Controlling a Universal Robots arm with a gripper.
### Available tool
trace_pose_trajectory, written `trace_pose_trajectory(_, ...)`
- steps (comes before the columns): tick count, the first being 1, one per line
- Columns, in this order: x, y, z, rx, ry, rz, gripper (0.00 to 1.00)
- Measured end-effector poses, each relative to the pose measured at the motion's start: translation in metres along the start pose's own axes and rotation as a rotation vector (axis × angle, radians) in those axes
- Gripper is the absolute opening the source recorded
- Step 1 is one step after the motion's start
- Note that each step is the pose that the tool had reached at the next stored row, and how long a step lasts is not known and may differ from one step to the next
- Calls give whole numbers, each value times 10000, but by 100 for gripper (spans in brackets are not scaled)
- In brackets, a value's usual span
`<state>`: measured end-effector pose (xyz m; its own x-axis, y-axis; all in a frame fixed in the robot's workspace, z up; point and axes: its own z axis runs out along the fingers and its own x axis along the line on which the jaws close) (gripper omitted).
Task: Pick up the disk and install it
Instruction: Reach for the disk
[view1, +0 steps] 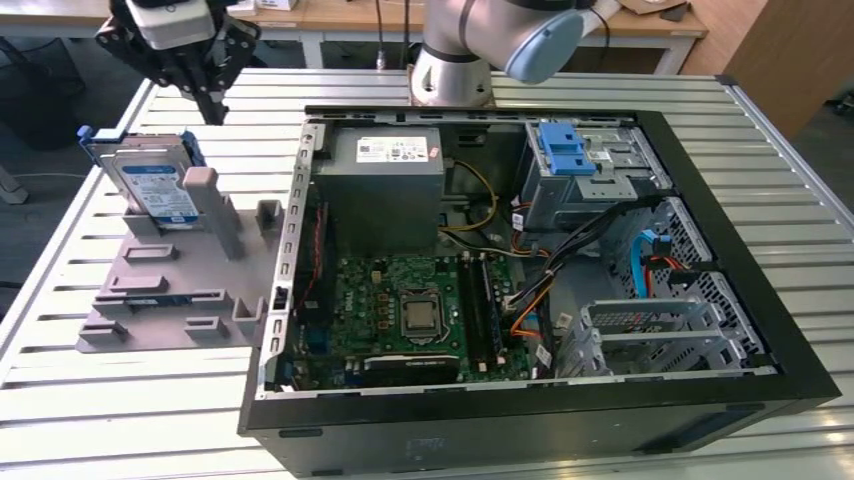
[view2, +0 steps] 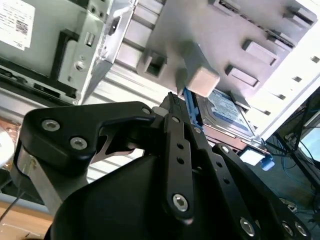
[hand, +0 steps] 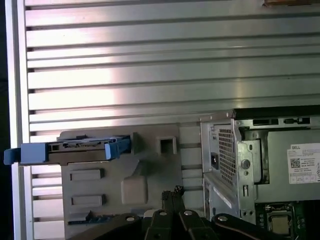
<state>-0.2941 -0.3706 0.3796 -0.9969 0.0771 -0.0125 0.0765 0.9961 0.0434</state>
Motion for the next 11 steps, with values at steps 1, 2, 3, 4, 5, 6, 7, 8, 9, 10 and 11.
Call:
trace_pose_trajectory(1,45,3,3,1,2,1,11)
trace_pose_trajectory(2,90,5,7,0,2,2,11)
trace_pose_trajectory(3,134,6,9,0,3,2,11)
trace_pose_trajectory(4,179,5,11,0,4,1,11)
trace_pose_trajectory(5,227,4,11,0,6,1,11)
trace_pose_trajectory(6,270,4,12,1,7,1,11)
trace_pose_trajectory(7,312,5,15,0,8,2,11)
trace_pose_trajectory(8,354,7,20,0,10,2,11)
trace_pose_trajectory(9,398,11,26,1,13,2,11)
trace_pose_trajectory(10,441,15,32,2,17,1,11)
trace_pose_trajectory(11,483,21,38,1,21,1,11)
